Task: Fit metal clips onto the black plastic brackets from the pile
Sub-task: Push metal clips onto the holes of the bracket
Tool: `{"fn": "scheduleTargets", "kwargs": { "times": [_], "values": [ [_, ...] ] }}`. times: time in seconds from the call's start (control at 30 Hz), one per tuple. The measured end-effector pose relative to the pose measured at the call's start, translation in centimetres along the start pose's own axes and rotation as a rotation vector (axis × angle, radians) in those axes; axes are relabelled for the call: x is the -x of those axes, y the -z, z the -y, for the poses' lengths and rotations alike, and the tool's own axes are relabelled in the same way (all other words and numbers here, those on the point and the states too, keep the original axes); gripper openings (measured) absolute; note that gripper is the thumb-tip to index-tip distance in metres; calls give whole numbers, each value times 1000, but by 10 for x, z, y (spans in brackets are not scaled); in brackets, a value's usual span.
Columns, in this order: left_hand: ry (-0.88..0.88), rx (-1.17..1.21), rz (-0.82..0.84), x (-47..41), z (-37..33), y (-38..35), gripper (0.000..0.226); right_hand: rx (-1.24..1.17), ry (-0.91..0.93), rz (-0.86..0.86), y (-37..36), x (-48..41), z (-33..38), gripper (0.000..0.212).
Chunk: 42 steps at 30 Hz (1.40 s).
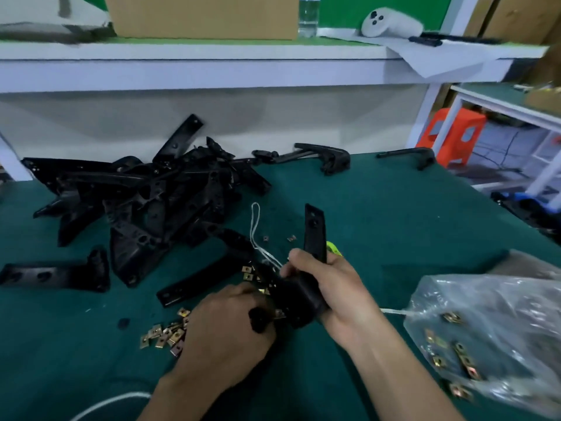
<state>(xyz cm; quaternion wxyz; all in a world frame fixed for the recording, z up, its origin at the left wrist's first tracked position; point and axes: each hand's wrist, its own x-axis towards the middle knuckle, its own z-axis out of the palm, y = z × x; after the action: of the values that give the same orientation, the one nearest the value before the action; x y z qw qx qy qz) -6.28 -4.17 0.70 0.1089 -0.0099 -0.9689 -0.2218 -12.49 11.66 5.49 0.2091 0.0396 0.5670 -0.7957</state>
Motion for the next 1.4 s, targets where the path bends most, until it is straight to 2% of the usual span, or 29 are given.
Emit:
{"fn": "scheduleTargets", "kwargs": {
  "times": [0.1, 0.2, 0.27, 0.43, 0.53, 0.57, 0.67, 0.73, 0.87, 1.0, 1.1, 1.2, 1.33, 1.4],
  "values": [
    [-2, 0, 25, 2, 0, 4, 14, -175, -23, 67, 4, 4, -5, 30],
    [7, 18, 16, 10, 4, 5, 17, -241, -81, 120, 10, 0, -12, 19],
    [24, 47, -53, 15, 7, 4, 21, -252, -88, 128, 13, -2, -23, 17],
    [23, 180, -208, 19, 5, 5, 40, -390, 54, 114, 11, -7, -34, 26],
    [89, 201, -146, 18, 6, 2, 46, -277, 119, 115, 12, -12, -33, 46],
    [114, 206, -114, 17, 7, 2, 48, -195, 141, 102, 12, -13, -34, 48],
    [161, 310, -72, 13, 9, 2, 54, 12, 176, 37, 8, -14, -39, 34],
    [190, 344, -74, 13, 11, 0, 55, 36, 196, -24, 7, -14, -40, 23],
    [124, 191, -127, 13, 14, -6, 27, 19, 259, -38, 21, -14, -36, 8],
    [34, 119, -119, 7, 12, -12, 13, -38, 234, 3, 27, -16, -35, 11],
    [55, 137, -146, 8, 12, -14, 18, -94, 232, 29, 24, -17, -37, 17],
    [144, 215, -197, 10, 10, -11, 20, -131, 240, 45, 22, -18, -39, 24],
    [232, 469, -244, 12, 2, -7, 27, -190, 229, 59, 22, -17, -39, 22],
    [240, 479, -251, 12, -1, -6, 33, -204, 210, 55, 22, -17, -38, 22]
  ]
}}
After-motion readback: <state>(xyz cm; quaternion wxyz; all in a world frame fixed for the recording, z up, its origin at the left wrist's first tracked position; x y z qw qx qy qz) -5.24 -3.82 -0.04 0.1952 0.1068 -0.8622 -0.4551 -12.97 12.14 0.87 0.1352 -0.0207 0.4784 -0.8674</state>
